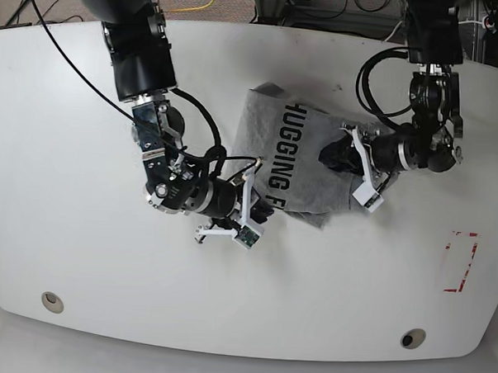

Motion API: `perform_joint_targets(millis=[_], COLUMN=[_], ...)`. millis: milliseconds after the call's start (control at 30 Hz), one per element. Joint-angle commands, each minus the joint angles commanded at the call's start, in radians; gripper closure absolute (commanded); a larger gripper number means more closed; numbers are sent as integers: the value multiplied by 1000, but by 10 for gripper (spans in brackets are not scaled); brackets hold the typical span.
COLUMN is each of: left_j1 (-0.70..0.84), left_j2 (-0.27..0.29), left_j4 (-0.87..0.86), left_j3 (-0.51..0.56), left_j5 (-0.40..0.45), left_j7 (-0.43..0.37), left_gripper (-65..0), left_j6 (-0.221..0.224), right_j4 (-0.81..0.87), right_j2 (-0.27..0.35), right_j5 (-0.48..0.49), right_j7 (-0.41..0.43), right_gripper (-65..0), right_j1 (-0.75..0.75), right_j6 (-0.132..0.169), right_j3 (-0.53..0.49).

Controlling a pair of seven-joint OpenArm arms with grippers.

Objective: Layout the t-shirt on the table in an organized manner, then fold the t-shirt properly
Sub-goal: 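Drag the folded shirt with the left gripper away from the right gripper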

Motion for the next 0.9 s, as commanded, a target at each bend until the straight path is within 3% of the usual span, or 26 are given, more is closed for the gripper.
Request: perform_joint_targets(millis=[233, 467, 567, 700, 900], left_j1=[83, 121, 110, 41, -38], left_j2=[23, 43, 38, 17, -35], left_j4=[21, -74, -181, -307, -359], left_j3=[64, 61, 63, 63, 63], left_j5=[218, 382, 419, 431, 427], left_j7=[-132, -285, -364, -393, -393], left_gripper=[-114, -114, -114, -114, -114], left_j6=[0, 0, 0, 0, 0], right_j4=[-175, -204, -100, 41, 235], right_j2=[11, 61, 115, 160, 153], right_j5=[-21, -17, 11, 44, 38], right_j7=[127, 210, 209, 152, 71], right_gripper=[-86, -79, -79, -79, -79], right_j1=[0, -74, -153, -247, -394], right_j6=[0, 0, 0, 0, 0], right_j3=[0, 5, 6, 6, 63])
